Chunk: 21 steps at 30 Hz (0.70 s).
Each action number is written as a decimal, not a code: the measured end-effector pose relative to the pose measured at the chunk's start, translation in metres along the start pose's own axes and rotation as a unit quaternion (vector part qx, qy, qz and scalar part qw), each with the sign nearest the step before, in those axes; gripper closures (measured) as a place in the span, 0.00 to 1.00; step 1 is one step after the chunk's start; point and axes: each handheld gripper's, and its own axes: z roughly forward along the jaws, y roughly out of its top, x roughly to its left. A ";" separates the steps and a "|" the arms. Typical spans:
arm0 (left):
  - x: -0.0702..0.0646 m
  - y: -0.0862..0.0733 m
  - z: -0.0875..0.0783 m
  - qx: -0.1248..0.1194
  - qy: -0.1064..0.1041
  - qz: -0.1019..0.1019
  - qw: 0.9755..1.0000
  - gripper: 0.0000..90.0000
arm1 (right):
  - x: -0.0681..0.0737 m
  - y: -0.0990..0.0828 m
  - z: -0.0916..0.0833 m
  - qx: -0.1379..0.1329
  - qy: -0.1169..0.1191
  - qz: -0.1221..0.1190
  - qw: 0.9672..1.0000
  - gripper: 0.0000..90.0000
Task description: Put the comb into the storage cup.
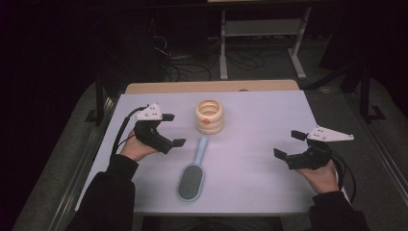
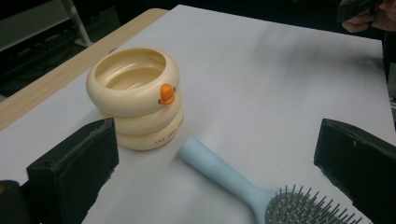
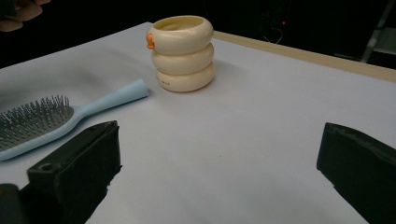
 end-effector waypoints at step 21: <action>-0.013 0.003 0.033 0.036 -0.042 0.018 0.998 0.00 | 0.001 0.000 0.001 0.003 0.004 -0.001 1.000 0.00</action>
